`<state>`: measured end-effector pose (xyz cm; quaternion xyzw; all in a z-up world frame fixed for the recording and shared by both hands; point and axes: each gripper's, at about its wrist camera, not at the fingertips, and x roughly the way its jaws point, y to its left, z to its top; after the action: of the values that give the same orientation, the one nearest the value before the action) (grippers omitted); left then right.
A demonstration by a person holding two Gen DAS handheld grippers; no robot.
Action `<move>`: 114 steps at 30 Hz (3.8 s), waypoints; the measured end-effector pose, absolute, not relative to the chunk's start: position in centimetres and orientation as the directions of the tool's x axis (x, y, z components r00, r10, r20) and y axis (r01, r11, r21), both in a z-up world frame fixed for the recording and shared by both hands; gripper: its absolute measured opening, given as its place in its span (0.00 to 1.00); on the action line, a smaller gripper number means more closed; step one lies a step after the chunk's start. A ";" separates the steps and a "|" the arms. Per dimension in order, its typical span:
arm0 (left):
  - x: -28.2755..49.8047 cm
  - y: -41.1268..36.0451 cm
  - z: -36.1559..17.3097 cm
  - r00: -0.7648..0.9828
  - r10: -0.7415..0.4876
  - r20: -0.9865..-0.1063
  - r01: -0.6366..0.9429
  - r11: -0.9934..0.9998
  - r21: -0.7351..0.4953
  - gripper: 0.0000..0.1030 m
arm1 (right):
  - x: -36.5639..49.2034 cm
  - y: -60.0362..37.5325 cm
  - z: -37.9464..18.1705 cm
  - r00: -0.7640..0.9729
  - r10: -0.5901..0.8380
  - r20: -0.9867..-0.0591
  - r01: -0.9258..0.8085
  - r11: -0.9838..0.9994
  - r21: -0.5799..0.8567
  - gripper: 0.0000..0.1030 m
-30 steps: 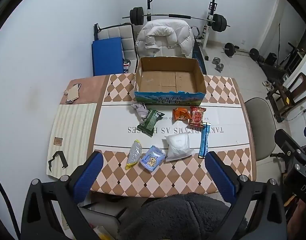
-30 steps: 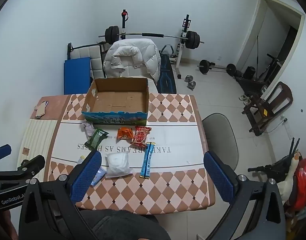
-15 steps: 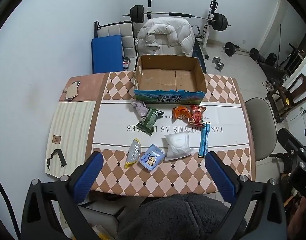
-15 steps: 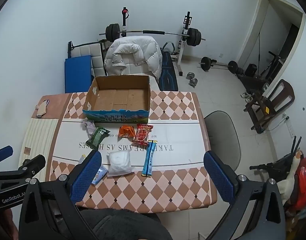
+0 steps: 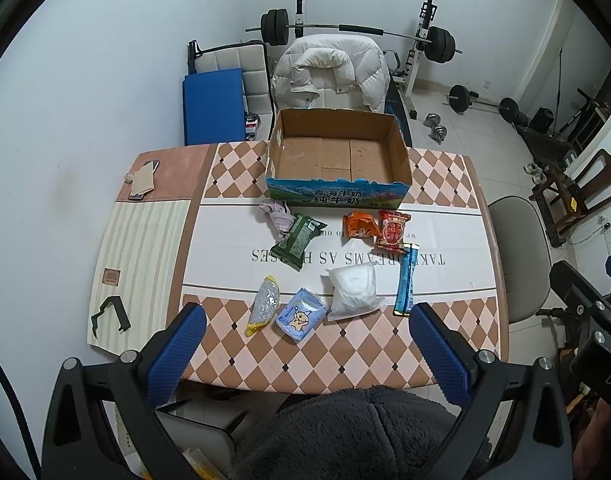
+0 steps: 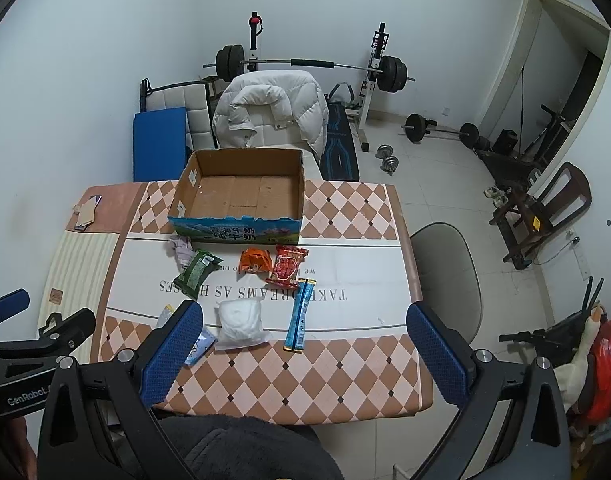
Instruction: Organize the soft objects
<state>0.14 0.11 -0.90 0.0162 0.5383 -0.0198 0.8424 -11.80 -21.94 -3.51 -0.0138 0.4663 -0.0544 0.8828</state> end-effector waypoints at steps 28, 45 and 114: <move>0.0 -0.7 -0.4 0.420 -0.025 -0.907 0.047 0.999 -0.005 1.00 | -12.2 -21.7 -3.2 0.574 -0.092 -0.814 0.072 0.995 -0.062 1.00; -0.1 -0.8 -0.1 0.425 -0.025 -0.905 0.042 0.999 -0.008 1.00 | -12.3 -21.5 -3.1 0.573 -0.085 -0.815 0.068 0.996 -0.056 1.00; 8.8 3.0 -36.9 -0.110 0.127 -0.986 0.377 0.923 0.077 0.94 | 7.5 -13.4 -47.9 -0.217 0.069 -0.974 -0.060 0.995 0.083 0.98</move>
<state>8.77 2.99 -36.91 0.1707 0.7386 -0.0971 0.6450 7.50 -13.42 -47.85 0.0027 0.7783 0.0514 0.6258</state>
